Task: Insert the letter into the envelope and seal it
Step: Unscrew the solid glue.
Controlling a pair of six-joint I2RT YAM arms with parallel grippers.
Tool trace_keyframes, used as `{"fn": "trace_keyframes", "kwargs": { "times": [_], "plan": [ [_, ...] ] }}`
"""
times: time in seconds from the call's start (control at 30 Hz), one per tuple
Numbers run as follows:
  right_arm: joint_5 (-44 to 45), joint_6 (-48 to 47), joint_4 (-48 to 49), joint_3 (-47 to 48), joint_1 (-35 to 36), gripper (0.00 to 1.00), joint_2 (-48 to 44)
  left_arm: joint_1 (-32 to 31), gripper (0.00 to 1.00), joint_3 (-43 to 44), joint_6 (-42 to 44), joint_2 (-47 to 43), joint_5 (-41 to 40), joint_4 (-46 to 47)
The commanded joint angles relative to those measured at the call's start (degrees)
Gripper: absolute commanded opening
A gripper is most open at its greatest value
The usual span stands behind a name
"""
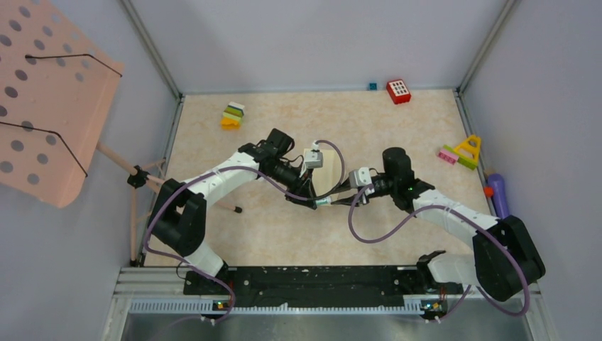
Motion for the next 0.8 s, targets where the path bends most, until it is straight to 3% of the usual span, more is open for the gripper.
{"fn": "trace_keyframes", "kwargs": {
  "times": [0.0,0.33,0.5,0.57,0.63,0.7,0.77],
  "plan": [
    [-2.9,-2.4,1.1,0.4,0.5,0.31,0.1,-0.1,0.00,2.3,0.9,-0.2,2.4,-0.6],
    [-4.3,-2.6,0.3,0.5,0.9,0.29,-0.1,0.0,0.00,2.3,0.6,-0.2,1.6,-0.4],
    [-5.7,-2.0,-1.7,1.8,1.3,0.10,1.3,-0.1,0.00,2.2,-0.7,-0.4,0.0,0.9],
    [-5.9,-0.2,-2.0,2.8,1.3,0.07,2.4,-0.1,0.00,2.0,-1.9,-0.9,-1.2,2.1],
    [-4.9,6.9,0.4,3.9,1.3,0.08,4.0,0.0,0.00,1.6,-3.2,-1.7,-3.0,3.4],
    [-1.8,20.8,4.2,6.3,1.2,0.13,6.9,0.0,0.00,0.4,-5.0,-3.1,-5.5,6.3],
    [-0.4,32.4,-0.2,12.4,0.2,0.15,11.7,-0.1,0.00,-1.3,-6.2,-5.1,-8.7,10.2]
  ]
}}
